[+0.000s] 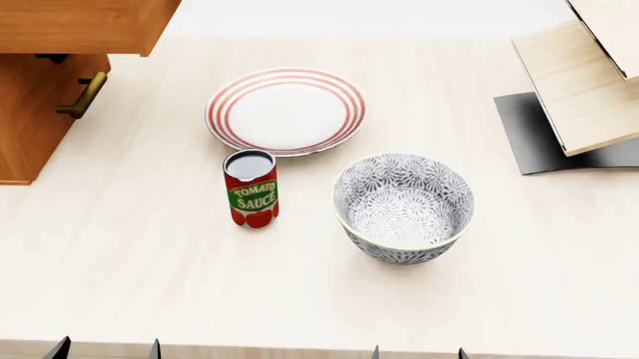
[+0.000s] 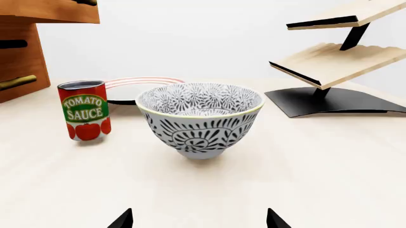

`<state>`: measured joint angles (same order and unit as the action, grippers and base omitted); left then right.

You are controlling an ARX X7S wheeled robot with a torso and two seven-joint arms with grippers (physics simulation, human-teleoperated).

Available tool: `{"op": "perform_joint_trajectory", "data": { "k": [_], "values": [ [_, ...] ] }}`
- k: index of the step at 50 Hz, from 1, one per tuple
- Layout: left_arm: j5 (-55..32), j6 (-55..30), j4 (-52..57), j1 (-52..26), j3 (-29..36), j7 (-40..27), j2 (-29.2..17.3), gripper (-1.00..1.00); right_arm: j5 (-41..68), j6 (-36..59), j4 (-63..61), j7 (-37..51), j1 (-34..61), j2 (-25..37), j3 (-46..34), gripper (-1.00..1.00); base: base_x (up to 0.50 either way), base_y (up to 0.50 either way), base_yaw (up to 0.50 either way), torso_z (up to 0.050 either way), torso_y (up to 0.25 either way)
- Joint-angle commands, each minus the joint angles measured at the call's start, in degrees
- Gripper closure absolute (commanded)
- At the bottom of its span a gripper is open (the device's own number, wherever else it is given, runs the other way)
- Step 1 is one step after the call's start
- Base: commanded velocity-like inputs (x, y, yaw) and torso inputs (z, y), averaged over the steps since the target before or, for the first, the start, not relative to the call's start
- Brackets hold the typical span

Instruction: Close the top drawer of the cabinet.

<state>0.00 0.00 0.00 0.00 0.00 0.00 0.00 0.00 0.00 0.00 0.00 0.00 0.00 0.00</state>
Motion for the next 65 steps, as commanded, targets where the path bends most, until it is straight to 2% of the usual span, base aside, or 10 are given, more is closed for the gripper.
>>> {"op": "perform_joint_trajectory", "data": {
  "k": [1,18,23,29,34,39,40,49,54,65],
  "values": [
    [-0.63,-0.10,0.05,-0.06,0.76,-0.76,-0.63,-1.00,0.92,0.20,-0.20,1.19,0.02,0.92,-1.19,-1.00,0.00,0.00,0.00,0.000,0.000],
    [-2.63,1.47,0.60,0.07,3.69,-4.26,-3.27,-1.00,2.86,-0.81,-0.01,4.10,0.23,3.32,-3.73,-1.00,0.00,0.00,0.00,0.000,0.000],
    [-3.09,0.92,4.39,1.31,4.37,-4.48,-4.04,-1.00,5.99,4.86,-5.79,4.42,-0.16,3.67,-2.95,-1.00,0.00,0.00,0.00,0.000,0.000],
    [-7.26,-13.96,23.32,0.79,6.75,-2.27,-5.84,-1.00,7.14,14.55,-20.15,5.22,0.89,4.58,-4.61,-1.00,0.00,0.00,0.00,0.000,0.000],
    [-8.10,-35.42,36.16,-13.47,9.34,-3.34,-6.03,-1.00,8.81,29.95,-30.52,8.07,9.92,4.60,-4.27,-1.00,0.00,0.00,0.00,0.000,0.000],
    [-7.93,-44.02,34.26,-23.89,10.42,-4.54,-5.40,-1.00,9.02,39.43,-31.88,10.68,17.68,4.74,-3.67,-1.00,0.00,0.00,0.00,0.000,0.000],
    [-7.10,-47.13,32.26,-29.88,11.80,-4.55,-5.41,-1.00,8.66,42.42,-31.87,12.43,21.20,4.61,-2.22,-1.00,0.00,0.00,0.00,0.000,0.000],
    [-5.69,-54.29,31.36,-40.20,17.59,-4.40,-5.94,-1.00,12.41,46.25,-37.93,15.23,23.70,3.94,4.30,-1.00,0.00,0.00,0.00,0.000,0.000],
    [-4.98,-56.94,28.55,-45.50,21.52,-3.73,-5.94,-1.00,12.93,54.49,-45.23,18.39,25.86,4.28,4.69,-1.00,0.00,0.00,0.00,0.000,0.000],
    [-5.49,-51.32,11.03,-54.12,25.27,-4.40,-1.16,-1.00,14.64,53.98,-42.85,18.58,25.55,4.84,6.46,-1.00,0.00,0.00,0.00,0.000,0.000]
  ]
}}
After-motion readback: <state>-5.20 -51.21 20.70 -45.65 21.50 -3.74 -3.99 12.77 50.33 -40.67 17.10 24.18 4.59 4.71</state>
